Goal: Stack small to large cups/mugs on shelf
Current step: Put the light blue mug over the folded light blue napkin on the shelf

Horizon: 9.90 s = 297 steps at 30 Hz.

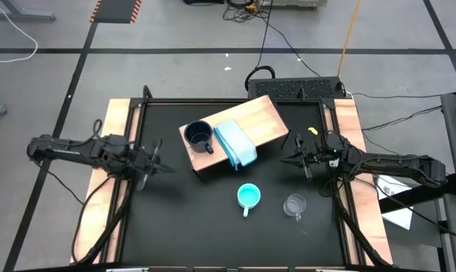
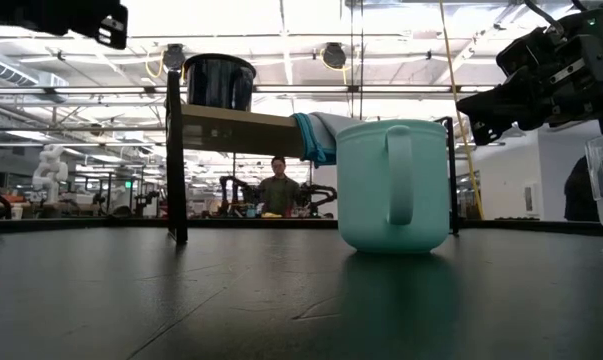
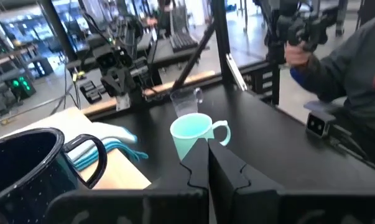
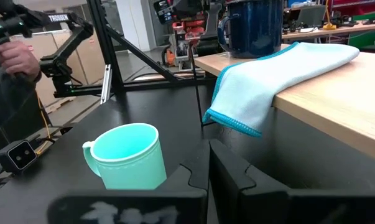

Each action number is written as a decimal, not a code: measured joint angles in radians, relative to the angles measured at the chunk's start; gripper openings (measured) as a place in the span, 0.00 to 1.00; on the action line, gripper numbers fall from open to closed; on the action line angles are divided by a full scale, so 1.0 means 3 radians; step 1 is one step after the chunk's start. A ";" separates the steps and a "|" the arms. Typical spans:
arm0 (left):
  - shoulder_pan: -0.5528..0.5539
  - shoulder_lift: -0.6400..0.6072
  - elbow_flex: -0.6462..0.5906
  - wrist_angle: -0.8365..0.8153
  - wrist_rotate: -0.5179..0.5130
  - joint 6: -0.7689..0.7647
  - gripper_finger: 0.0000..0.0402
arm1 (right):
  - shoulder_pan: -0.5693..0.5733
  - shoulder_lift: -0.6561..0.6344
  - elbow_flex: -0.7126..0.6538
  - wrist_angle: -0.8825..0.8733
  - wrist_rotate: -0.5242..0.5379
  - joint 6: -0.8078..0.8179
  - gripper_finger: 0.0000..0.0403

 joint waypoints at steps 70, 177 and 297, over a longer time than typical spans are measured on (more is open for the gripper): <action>-0.0002 -0.0290 -0.1284 0.0852 -0.0059 0.0054 0.00 | 0.0107 0.0208 0.0507 0.0323 -0.0619 0.0298 0.00; -0.0002 -0.0289 -0.1282 0.0790 -0.0198 -0.0041 0.01 | 0.1472 0.2518 0.2820 -0.2199 0.0907 -0.0079 0.52; -0.0002 -0.0287 -0.1282 0.0618 -0.0201 -0.0165 0.08 | 0.1480 0.2401 0.2913 -0.2266 0.0878 -0.0446 0.00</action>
